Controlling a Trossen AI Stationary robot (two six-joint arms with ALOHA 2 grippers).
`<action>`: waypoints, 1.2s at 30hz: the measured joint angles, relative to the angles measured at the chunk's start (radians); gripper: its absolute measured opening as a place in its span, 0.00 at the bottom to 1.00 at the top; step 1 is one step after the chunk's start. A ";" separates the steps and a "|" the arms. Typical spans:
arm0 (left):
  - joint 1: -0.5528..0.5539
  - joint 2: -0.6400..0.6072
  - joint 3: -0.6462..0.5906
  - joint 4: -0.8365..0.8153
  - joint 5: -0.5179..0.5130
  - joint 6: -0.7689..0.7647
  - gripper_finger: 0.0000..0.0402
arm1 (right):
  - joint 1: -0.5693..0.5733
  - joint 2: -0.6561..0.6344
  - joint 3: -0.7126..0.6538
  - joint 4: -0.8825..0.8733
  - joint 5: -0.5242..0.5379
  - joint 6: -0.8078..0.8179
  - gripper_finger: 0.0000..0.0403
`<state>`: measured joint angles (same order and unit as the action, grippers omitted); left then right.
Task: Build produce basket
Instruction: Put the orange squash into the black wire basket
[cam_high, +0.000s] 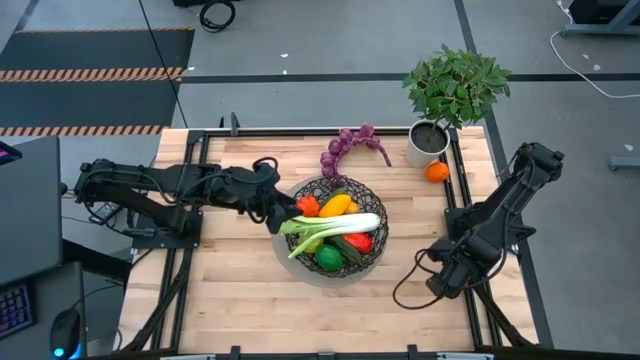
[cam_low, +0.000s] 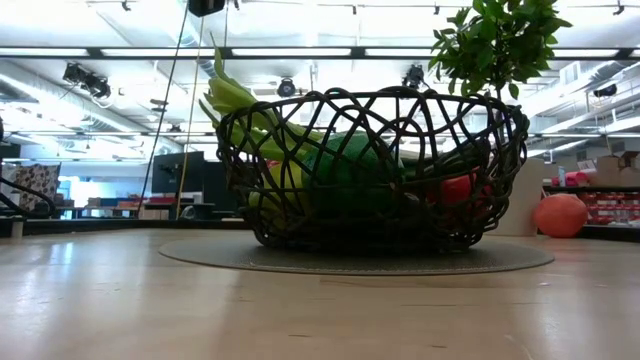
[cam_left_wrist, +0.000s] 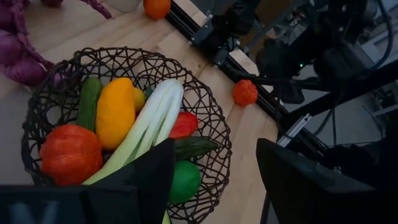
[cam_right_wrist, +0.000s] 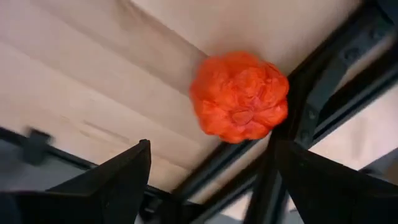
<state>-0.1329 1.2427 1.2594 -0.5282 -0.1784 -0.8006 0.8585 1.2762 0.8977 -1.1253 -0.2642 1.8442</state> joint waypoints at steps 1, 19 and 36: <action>0.000 0.000 0.000 0.000 -0.004 -0.002 0.58 | 0.000 0.000 -0.016 0.005 -0.014 -0.048 0.86; 0.000 0.000 0.000 -0.002 -0.008 -0.030 0.58 | 0.000 0.000 -0.174 0.139 -0.023 -0.258 0.98; 0.001 0.001 0.000 -0.001 -0.008 -0.060 0.58 | 0.001 0.000 -0.274 0.253 -0.048 -0.222 0.99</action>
<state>-0.1322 1.2438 1.2594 -0.5293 -0.1867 -0.8608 0.8596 1.2758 0.6235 -0.8723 -0.3125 1.6220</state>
